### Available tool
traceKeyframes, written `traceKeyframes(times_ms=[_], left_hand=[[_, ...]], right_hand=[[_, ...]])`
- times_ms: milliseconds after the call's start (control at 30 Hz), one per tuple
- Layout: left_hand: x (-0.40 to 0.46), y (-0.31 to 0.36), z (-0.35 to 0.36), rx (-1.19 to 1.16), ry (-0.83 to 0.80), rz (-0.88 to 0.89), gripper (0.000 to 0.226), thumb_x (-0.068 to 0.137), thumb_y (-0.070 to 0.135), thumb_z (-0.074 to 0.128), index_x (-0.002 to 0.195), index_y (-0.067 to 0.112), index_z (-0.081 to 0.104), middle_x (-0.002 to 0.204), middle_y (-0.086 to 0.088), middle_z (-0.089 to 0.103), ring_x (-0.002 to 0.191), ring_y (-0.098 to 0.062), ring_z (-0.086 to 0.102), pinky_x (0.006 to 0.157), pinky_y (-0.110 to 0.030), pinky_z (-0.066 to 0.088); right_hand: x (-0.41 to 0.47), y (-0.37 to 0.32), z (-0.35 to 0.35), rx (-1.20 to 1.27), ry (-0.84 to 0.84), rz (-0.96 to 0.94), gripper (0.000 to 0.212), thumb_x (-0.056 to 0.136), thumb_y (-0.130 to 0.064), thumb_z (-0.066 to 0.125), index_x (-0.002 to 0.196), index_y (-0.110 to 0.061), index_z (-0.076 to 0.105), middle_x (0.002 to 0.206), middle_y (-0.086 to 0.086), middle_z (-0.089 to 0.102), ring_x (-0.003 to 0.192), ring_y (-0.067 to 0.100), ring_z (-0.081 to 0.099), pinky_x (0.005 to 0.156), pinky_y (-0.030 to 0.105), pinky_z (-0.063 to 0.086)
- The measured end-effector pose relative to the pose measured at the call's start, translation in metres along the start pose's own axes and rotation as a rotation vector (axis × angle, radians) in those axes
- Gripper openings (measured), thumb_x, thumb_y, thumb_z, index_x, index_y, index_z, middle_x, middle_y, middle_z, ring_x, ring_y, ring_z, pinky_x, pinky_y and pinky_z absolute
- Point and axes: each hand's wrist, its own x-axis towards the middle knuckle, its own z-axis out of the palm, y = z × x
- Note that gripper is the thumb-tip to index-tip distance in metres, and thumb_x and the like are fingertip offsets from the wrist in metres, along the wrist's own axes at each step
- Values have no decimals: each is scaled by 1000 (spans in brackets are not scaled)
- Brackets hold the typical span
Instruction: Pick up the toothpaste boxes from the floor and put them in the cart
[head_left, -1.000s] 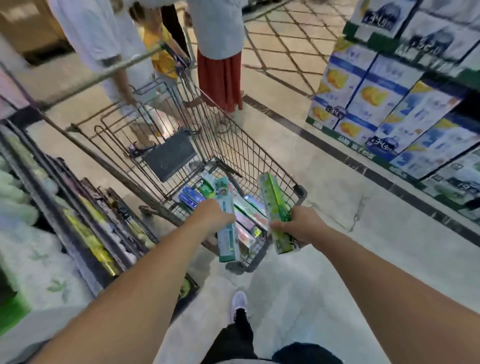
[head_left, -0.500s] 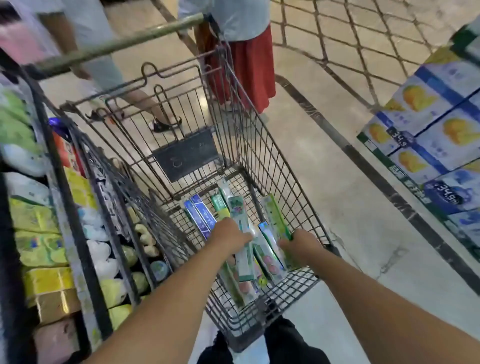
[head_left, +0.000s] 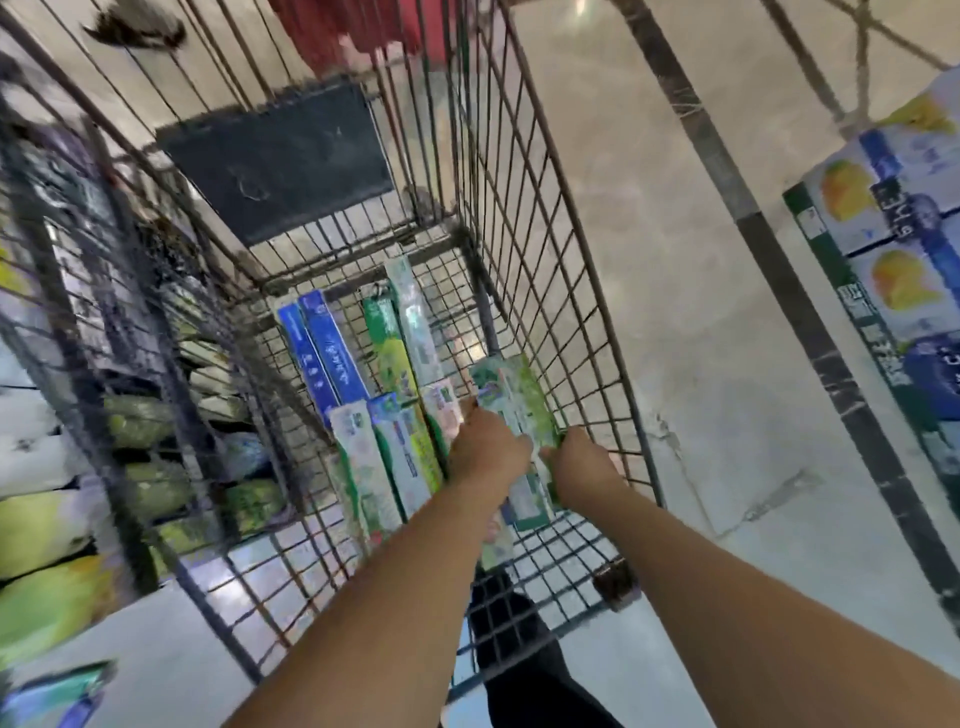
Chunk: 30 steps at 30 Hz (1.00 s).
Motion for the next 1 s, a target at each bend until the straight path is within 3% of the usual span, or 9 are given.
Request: traceKeyframes(times_ms=[67, 133, 233, 400, 533, 600, 667, 833, 1000], left_hand=[[8, -2, 7, 40, -1, -6, 50, 89, 37, 66, 119, -1, 56, 106, -18, 68, 91, -33, 67, 55, -27, 40], [14, -4, 13, 51, 8, -30, 39, 87, 35, 68, 106, 1, 62, 105, -16, 69, 90, -32, 68, 57, -28, 42], [16, -4, 16, 100, -4, -34, 29, 89, 27, 67, 103, 2, 64, 105, -15, 66, 93, -32, 66, 64, -32, 48], [5, -12, 6, 100, 28, -13, 18, 87, 21, 64, 90, 3, 64, 92, -13, 67, 79, -27, 63, 58, -29, 47], [-25, -22, -26, 27, 79, 55, 26, 89, 26, 61, 70, 7, 58, 68, -6, 61, 67, -26, 61, 51, -26, 42], [-46, -27, -56, -6, 84, 81, 30, 91, 30, 58, 80, 4, 64, 77, -8, 66, 75, -27, 65, 65, -31, 53], [-71, -33, -93, 16, 80, 88, 34, 94, 37, 56, 94, 4, 64, 93, -10, 66, 84, -26, 64, 76, -34, 52], [-153, -58, -184, 84, 50, 69, 50, 97, 49, 51, 114, 3, 60, 111, -15, 63, 94, -27, 62, 77, -31, 45], [-237, -94, -236, 116, 74, 41, 58, 93, 63, 44, 116, 10, 54, 112, -12, 59, 102, -25, 58, 77, -30, 41]], right_hand=[[10, 2, 10, 25, 2, 9, 36, 102, -24, 43, 128, 1, 44, 122, 22, 57, 112, 35, 57, 81, 31, 39], [21, 5, 19, 15, -15, 15, 33, 102, -23, 43, 125, 1, 48, 120, 21, 58, 111, 35, 57, 85, 33, 43], [27, 5, 19, -71, -72, -1, 27, 100, -16, 45, 120, 0, 54, 121, 20, 59, 113, 35, 57, 89, 35, 44], [18, -1, 17, -102, -81, -65, 26, 91, -4, 51, 116, -5, 52, 116, 15, 61, 108, 31, 59, 79, 32, 46], [-16, -19, -5, -71, -67, -174, 31, 95, -14, 54, 125, -7, 53, 118, 14, 64, 106, 30, 62, 85, 34, 52], [-38, -29, -25, -82, -65, -225, 33, 97, -21, 55, 127, -8, 52, 121, 13, 63, 106, 28, 61, 82, 31, 49], [-65, -42, -48, -95, -75, -278, 37, 97, -26, 56, 128, -7, 50, 122, 14, 61, 106, 27, 60, 84, 32, 49], [-138, -71, -96, -150, -24, -450, 51, 97, -37, 57, 137, -8, 45, 131, 14, 56, 96, 23, 57, 78, 30, 46], [-206, -95, -119, -336, -75, -581, 77, 89, -55, 60, 144, -6, 39, 143, 17, 49, 124, 31, 52, 103, 40, 46]])
